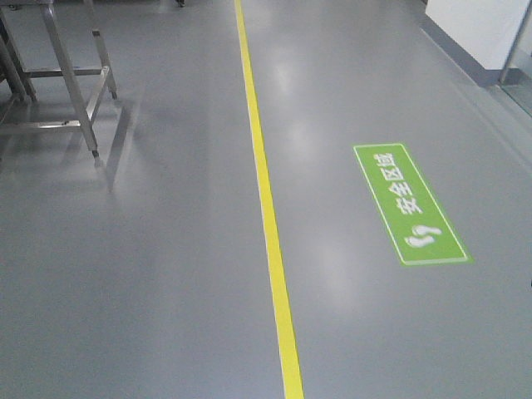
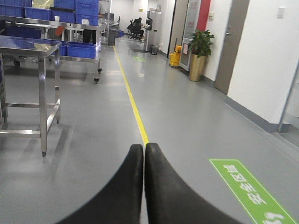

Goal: Pour parts from conveyor to right shelf
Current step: 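Drive along the yellow floor line past the bin carts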

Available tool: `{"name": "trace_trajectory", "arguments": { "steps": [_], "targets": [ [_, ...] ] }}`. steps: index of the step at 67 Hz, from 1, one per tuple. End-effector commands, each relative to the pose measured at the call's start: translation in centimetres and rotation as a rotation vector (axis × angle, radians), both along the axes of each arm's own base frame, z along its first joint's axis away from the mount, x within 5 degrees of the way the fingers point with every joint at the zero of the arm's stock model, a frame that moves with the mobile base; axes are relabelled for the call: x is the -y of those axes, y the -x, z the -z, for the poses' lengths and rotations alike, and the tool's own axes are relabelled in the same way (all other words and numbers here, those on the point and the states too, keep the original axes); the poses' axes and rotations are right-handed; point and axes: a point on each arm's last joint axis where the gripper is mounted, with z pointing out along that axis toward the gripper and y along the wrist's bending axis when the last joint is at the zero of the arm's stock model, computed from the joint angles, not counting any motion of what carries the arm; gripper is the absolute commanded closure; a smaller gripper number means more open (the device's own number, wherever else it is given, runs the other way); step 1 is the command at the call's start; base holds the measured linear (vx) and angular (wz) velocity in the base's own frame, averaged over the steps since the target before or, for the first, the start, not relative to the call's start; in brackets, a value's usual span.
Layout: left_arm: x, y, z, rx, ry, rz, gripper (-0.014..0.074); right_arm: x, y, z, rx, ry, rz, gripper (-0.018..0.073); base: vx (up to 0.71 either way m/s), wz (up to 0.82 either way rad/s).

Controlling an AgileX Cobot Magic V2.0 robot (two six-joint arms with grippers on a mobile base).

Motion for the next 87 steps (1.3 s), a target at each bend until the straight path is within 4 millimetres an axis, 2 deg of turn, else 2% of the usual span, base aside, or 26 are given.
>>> {"name": "trace_trajectory", "arguments": {
  "steps": [1, 87],
  "targets": [
    [0.05, 0.00, 0.00, 0.062, 0.016, 0.008, 0.0603, -0.04, -0.01, -1.50, 0.091, -0.001, -0.005, 0.0564, 0.77, 0.11],
    [0.05, 0.00, 0.00, 0.062, 0.016, 0.008, 0.0603, -0.03, -0.01, -1.50, 0.091, 0.000, -0.005, 0.0564, 0.80, 0.05]
  ]
}}
